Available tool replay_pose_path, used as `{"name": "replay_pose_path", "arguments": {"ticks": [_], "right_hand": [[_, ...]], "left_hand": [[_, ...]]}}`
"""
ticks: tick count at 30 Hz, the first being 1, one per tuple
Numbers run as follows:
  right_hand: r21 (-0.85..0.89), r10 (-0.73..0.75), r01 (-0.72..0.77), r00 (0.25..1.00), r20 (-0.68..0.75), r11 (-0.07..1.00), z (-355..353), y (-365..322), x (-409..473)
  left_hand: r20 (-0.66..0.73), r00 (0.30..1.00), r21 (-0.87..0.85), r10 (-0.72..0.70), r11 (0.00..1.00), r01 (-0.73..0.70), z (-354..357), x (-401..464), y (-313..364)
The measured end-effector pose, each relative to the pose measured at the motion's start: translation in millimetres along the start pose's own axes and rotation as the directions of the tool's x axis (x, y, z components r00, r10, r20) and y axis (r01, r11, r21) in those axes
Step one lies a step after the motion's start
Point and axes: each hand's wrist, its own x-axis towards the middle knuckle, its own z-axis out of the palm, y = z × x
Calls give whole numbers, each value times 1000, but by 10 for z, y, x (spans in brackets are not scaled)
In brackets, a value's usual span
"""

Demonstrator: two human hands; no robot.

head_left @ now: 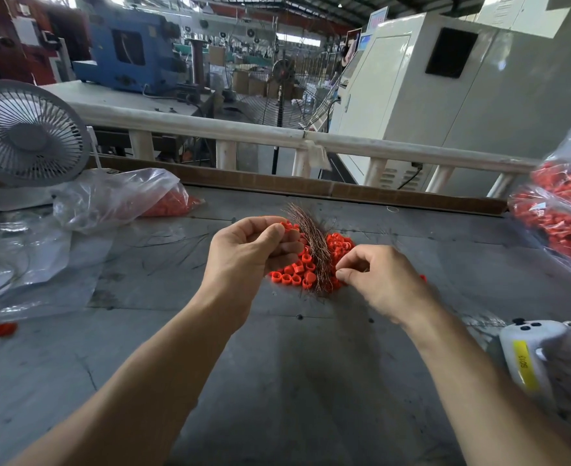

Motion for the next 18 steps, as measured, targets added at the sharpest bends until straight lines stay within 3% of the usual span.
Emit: {"name": "replay_pose_path", "arguments": {"ticks": [5,10,18], "right_hand": [[-9,-43,43,998,46,999,-40,-28,-7],[-135,46,-49,999,-23,990,-30,15,-1],[-186,95,-107,993,-71,977,87,2,7]], "left_hand": [[-35,999,5,-5,1000,5,-13,13,-7],[-47,999,28,-15,999,17,-14,9,-18],[-45,999,55,-20,998,22,-13,12,-39]]}}
